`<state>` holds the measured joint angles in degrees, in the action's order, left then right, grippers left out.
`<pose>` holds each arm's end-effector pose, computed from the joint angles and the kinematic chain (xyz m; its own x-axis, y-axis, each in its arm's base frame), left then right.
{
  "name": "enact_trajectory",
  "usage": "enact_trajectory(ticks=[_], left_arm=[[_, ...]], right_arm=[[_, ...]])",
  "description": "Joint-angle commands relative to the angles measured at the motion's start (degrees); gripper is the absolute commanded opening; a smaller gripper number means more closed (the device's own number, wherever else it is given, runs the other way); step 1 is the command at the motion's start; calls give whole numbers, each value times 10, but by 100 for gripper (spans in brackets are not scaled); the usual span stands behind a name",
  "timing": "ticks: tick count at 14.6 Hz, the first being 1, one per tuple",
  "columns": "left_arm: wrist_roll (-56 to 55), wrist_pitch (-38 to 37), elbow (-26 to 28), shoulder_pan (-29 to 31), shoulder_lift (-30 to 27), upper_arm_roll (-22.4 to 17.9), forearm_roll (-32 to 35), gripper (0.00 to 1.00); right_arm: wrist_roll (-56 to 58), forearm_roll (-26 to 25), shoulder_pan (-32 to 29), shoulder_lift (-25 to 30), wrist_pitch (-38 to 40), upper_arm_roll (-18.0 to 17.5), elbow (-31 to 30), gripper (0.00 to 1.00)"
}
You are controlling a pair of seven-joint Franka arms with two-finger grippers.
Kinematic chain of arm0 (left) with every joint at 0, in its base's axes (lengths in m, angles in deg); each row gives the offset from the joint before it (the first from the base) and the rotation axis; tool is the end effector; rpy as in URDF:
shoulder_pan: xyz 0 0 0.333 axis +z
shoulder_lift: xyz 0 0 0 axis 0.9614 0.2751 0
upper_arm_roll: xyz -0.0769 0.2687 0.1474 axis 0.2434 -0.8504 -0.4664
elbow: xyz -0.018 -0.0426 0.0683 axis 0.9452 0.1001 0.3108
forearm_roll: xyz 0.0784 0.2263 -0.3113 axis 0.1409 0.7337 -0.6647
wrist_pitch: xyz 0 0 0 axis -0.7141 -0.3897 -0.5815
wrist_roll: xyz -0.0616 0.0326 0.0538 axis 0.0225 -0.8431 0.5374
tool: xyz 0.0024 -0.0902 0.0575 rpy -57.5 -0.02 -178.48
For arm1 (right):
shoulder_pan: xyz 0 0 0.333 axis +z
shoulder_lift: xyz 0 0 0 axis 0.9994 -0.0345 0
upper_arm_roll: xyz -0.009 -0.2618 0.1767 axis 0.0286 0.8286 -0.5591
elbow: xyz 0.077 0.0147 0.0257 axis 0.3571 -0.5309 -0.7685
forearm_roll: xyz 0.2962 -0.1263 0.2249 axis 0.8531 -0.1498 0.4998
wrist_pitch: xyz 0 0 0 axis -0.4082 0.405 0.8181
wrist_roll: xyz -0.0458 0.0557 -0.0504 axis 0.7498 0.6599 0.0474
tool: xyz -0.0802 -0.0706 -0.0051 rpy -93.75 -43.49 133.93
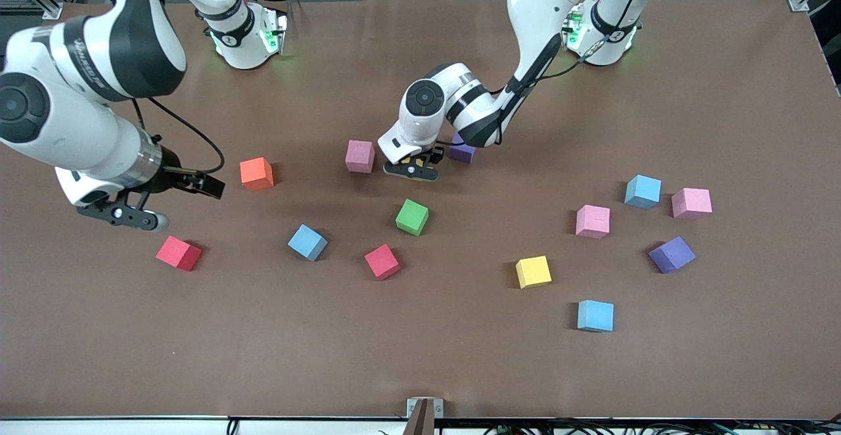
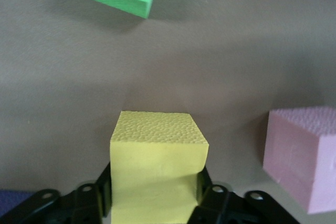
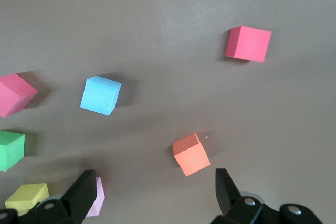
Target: Arrange 11 blocks into digit 3
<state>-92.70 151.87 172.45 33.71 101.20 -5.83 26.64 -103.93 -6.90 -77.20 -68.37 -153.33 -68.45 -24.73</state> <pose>0.3998 -0.5431 0.2049 0.9903 -0.1018 -0.0949 -0.0890 -0.9874 0.1306 0.6023 0.1224 0.4886 0.9611 -0.2476 -0.1228 -0.2457 -0.9689 0.0302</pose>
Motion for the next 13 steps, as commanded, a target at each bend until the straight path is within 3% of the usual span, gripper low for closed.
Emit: enact_trajectory(ticks=[1, 6, 9, 13], left_arm=[[-118, -6, 9, -21, -20, -5, 16, 33], [-213, 3, 122, -49, -117, 1, 16, 34], [-250, 43, 163, -59, -131, 6, 16, 33], [-238, 104, 204, -60, -129, 6, 17, 33]], right_arm=[[-34, 26, 8, 9, -48, 3, -58, 100], [-81, 28, 64, 30, -145, 2, -158, 100], [-106, 30, 63, 32, -215, 2, -222, 100], [-320, 30, 60, 63, -220, 5, -294, 100]])
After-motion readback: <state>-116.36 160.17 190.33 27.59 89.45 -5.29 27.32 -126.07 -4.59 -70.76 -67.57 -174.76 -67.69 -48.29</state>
